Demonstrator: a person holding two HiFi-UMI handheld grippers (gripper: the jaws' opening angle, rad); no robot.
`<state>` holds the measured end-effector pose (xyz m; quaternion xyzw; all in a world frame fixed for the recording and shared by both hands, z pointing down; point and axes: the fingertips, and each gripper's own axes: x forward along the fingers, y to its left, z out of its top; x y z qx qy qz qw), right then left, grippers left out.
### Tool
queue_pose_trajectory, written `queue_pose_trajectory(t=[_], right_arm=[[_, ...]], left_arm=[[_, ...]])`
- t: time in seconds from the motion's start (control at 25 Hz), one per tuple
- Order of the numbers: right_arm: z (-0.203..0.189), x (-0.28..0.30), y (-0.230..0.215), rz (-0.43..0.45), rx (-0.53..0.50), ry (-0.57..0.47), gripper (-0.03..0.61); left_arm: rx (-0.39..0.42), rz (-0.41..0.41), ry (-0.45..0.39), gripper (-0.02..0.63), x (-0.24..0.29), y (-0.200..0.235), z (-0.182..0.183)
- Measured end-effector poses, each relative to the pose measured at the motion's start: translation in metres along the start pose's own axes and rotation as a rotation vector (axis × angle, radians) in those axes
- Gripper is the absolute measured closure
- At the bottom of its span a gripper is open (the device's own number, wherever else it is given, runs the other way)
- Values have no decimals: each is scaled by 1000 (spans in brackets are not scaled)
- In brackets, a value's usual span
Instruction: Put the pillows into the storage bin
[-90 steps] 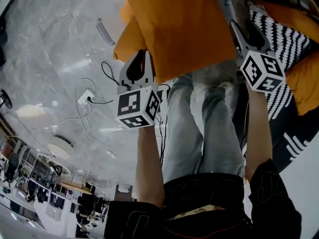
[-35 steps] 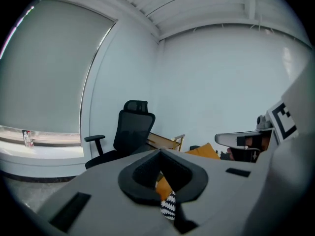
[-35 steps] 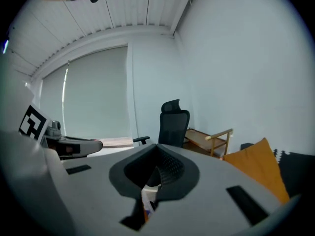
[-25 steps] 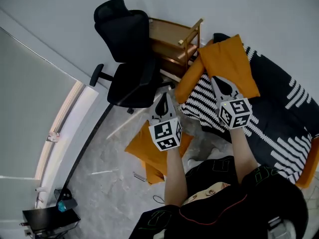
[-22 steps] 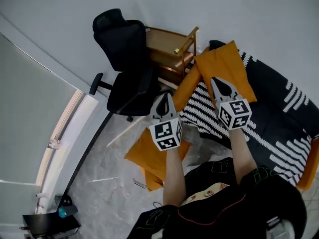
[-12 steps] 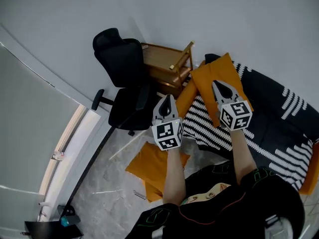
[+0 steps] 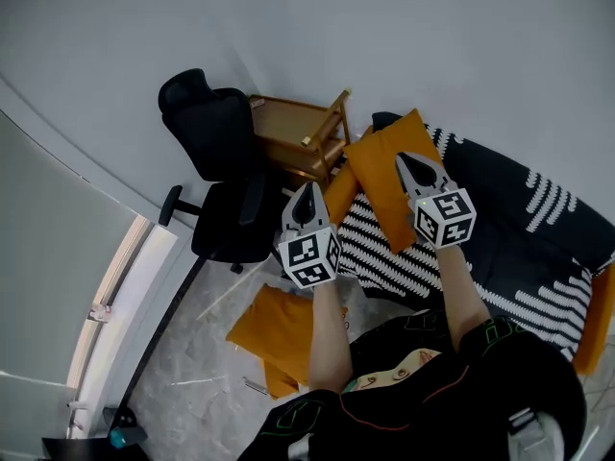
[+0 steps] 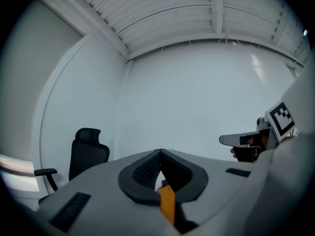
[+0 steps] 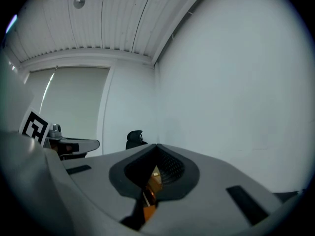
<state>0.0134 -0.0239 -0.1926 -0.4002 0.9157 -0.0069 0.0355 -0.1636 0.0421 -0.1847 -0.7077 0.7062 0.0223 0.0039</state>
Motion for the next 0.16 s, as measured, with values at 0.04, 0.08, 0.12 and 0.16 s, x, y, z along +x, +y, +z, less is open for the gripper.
queue_pose_trajectory(t=[0.04,0.08,0.12,0.16], right_arm=[[-1,1,-2,0,-3,3,577],[-1,3,-4,1,-7,5,577],[0,5,-6,1,-12,7,577],[0,7,-7,2,-16,8,577]], left_arm=[[-5,-5,1,618,3,-1,-1],[-8,-12,0,618,7,-2,-2],[-10,-18,-2,618,10,-3,-2],[-11,-23,-3,618,13,-4,-2]])
